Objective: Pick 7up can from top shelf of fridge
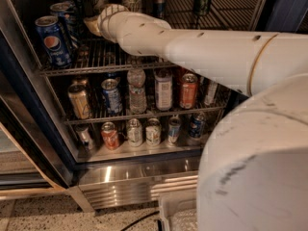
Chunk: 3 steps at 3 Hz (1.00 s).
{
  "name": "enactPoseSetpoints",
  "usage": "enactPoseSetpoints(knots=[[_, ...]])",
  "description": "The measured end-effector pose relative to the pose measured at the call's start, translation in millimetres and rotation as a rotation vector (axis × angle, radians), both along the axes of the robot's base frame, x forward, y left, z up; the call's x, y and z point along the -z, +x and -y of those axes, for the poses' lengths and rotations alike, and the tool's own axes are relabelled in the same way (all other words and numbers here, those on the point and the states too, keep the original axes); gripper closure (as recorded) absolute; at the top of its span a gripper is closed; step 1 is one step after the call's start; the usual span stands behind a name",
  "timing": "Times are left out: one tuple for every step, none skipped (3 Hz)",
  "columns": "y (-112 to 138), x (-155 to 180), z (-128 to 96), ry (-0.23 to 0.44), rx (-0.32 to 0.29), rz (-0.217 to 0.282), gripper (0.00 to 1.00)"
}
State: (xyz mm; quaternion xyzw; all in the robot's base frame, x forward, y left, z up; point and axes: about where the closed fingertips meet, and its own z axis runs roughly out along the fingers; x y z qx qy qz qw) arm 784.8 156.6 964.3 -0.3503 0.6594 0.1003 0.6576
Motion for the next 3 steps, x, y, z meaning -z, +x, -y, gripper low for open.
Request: enactPoseSetpoints(knots=[[8,-5,-8,0.050,0.026,-0.003,0.49],[12,-10,-17,0.067,0.041,0.003,0.48],[17,-11,-19,0.078,0.070,0.007,0.48]])
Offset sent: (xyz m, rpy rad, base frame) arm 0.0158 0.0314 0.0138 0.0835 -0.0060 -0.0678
